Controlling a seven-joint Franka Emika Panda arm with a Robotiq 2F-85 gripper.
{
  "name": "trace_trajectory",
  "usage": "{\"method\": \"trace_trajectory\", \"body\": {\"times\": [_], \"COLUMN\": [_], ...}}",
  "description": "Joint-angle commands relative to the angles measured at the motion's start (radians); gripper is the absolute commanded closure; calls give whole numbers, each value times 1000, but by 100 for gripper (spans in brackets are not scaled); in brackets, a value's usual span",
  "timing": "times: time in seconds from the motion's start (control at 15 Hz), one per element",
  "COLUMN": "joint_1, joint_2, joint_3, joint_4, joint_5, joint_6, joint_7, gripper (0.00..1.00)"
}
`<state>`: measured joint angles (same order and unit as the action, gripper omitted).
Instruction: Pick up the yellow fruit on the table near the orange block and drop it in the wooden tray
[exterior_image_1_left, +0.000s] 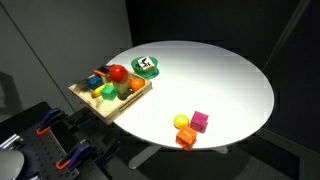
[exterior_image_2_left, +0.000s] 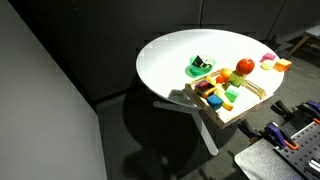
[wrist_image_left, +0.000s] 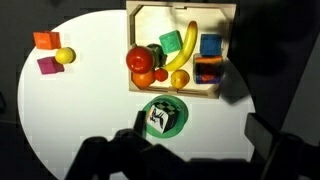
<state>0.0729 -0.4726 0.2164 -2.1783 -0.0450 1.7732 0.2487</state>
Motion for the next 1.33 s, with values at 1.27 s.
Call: {"method": "trace_trajectory", "body": {"times": [1.27], "joint_1": [-194], "joint_2": [67], "joint_3": [-291], "joint_4": [-182], "joint_5": [37], "joint_6": [235], "joint_7": [11], "gripper": [0]}}
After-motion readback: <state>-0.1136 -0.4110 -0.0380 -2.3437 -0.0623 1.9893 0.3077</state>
